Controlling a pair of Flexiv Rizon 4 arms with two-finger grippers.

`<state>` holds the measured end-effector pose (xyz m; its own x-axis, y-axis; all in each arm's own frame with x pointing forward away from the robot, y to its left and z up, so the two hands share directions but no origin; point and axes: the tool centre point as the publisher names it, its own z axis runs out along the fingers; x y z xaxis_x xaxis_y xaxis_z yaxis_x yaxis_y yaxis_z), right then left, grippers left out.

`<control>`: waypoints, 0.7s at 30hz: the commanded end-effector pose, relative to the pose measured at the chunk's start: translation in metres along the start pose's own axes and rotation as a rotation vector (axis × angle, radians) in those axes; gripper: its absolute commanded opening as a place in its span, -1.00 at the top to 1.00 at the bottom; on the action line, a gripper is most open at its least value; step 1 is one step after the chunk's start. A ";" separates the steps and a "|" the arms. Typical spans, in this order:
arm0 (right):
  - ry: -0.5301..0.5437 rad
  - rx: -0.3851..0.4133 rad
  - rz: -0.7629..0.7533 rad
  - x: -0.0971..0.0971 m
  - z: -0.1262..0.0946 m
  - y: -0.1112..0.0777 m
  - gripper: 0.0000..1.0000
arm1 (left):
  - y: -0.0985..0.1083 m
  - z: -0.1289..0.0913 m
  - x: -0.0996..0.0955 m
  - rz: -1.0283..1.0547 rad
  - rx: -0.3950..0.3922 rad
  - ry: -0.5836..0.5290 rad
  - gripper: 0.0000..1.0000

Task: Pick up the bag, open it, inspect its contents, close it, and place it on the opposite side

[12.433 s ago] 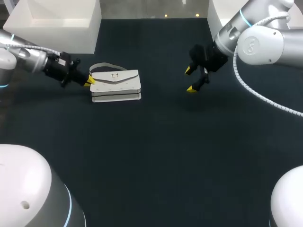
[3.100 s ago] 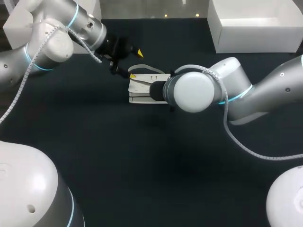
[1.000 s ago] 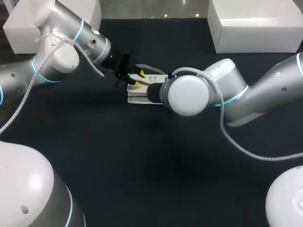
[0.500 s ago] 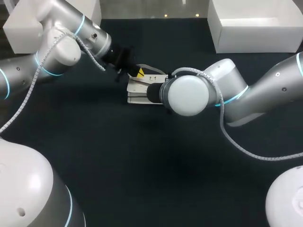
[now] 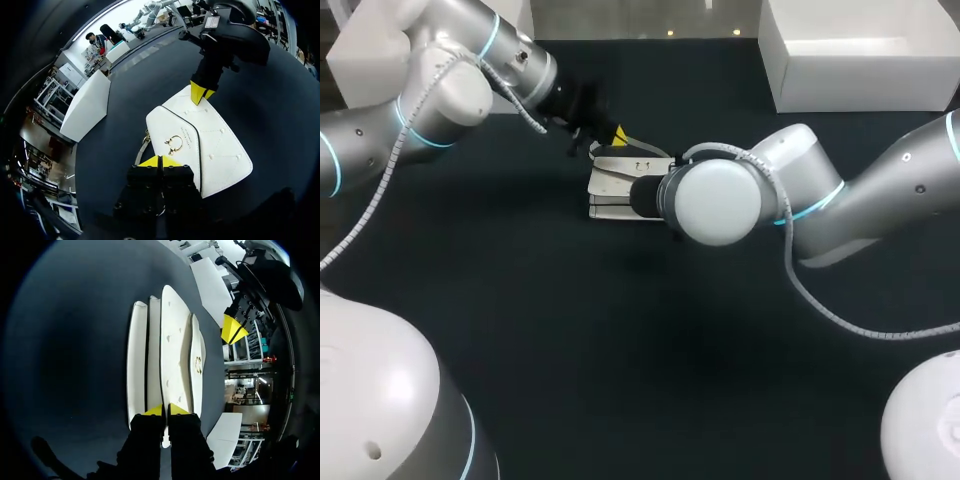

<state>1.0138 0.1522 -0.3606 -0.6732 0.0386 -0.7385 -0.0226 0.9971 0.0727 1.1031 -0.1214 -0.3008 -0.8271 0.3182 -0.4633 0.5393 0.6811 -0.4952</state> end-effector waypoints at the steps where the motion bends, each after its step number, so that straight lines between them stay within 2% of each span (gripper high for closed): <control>1: -0.003 0.000 0.000 0.001 0.000 0.001 1.00 | 0.009 0.004 -0.018 -0.012 -0.004 0.017 1.00; 3: -0.003 0.000 0.000 0.001 0.000 0.001 1.00 | 0.009 0.002 -0.020 -0.028 -0.035 0.005 1.00; 6: -0.003 0.000 0.000 0.001 0.000 0.001 1.00 | 0.009 0.002 -0.023 -0.024 -0.034 0.000 1.00; 10: -0.003 0.000 0.000 0.001 0.000 0.001 1.00 | 0.004 0.000 -0.010 0.016 -0.017 -0.016 0.23; 16: -0.003 0.000 0.000 0.001 0.000 0.001 1.00 | 0.000 -0.001 0.014 0.044 -0.013 -0.063 -0.29; 18: -0.003 0.000 0.000 0.001 0.000 0.001 1.00 | -0.001 -0.004 0.020 0.050 -0.012 -0.080 -0.32; 21: -0.003 0.000 0.000 0.001 0.000 0.001 1.00 | -0.002 -0.005 0.028 0.056 0.004 -0.084 -0.25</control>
<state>1.0139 0.1523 -0.3606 -0.6731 0.0386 -0.7385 -0.0226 0.9971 0.0727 1.0903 -0.1177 -0.3066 -0.7944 0.3394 -0.5038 0.5819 0.6630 -0.4710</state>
